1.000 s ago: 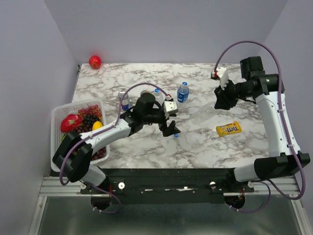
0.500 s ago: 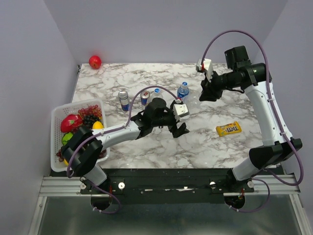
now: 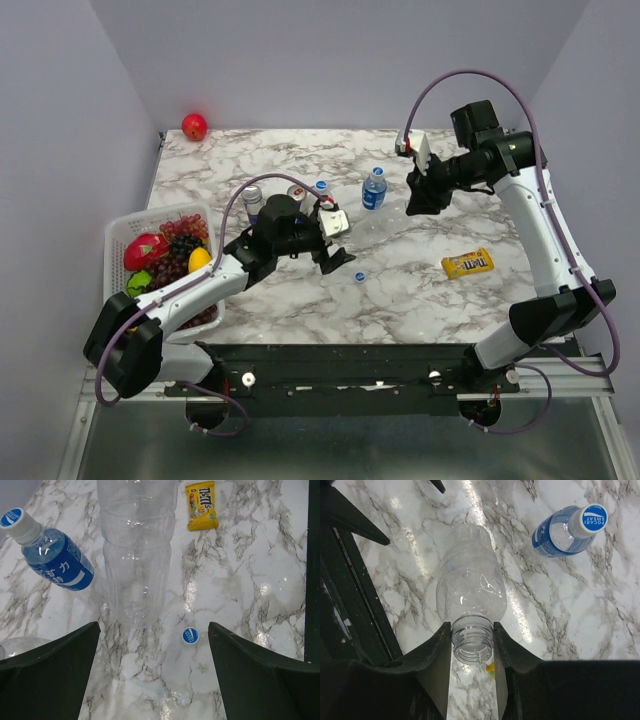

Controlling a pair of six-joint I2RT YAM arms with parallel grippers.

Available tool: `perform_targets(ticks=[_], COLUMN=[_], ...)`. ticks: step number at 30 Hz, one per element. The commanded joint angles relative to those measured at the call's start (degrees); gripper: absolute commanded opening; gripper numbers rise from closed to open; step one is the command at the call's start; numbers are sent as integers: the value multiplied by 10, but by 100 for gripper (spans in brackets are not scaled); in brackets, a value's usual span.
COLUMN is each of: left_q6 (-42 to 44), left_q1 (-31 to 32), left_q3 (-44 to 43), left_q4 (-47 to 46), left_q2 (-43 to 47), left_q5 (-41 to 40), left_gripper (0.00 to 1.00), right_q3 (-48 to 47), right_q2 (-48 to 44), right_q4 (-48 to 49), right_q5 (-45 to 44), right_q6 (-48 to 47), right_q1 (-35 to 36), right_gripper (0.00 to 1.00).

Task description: Screw on the bottle caps

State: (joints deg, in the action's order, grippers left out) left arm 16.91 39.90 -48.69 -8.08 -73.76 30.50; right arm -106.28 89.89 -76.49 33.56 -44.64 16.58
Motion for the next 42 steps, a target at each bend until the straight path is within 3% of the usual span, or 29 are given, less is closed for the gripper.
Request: perform_targets(ticks=[1,8,19,25,29,31,32,33,34,36,38,40,42], left_q6=[9,2,-27,-16,-17,-26,-30,-36,-42,-53,-50,-46,-49], left_q1=[8,40,51,52,51,47,43,29,20,-9,-29,-57,-73], left_q3=[8,-17,-26,-32,-35,-36,-37,-34,-32,-16,-2,10,11], left_q4=[-40,-89,-121,-89,-75,-67,-63,-57,-45,-31,-3,41,74], left_q2=[-38,-102,-120,-119,-112,-104,-93,-85,-74,-30,26,68,124], left_q5=[37,-11,13,47,68,66,62,61,62,62,62,57,41], left_gripper=[99,99,99,85,64,58,55,54,53,50,50,48,37], right_q3=[-22,-22,-14,-34,-30,-35,-51,-64,-70,-53,-5,74,103], right_q2=[-3,-7,2,14,16,18,20,19,14,-16,-51,-95,-102], right_q4=[-110,-110,-110,-110,-109,-108,-103,-90,-66,46,140,249,288], right_q5=[70,96,150,155,163,163,155,141,122,51,29,22,43], right_q6=[-9,-11,-11,-9,-7,-5,-3,20,44,135,180,208,203], right_q1=[13,33,43,44,46,49,48,49,47,36,21,16,17], right_gripper=[4,4,2,3,7,19,28,45,53,84,99,99,100])
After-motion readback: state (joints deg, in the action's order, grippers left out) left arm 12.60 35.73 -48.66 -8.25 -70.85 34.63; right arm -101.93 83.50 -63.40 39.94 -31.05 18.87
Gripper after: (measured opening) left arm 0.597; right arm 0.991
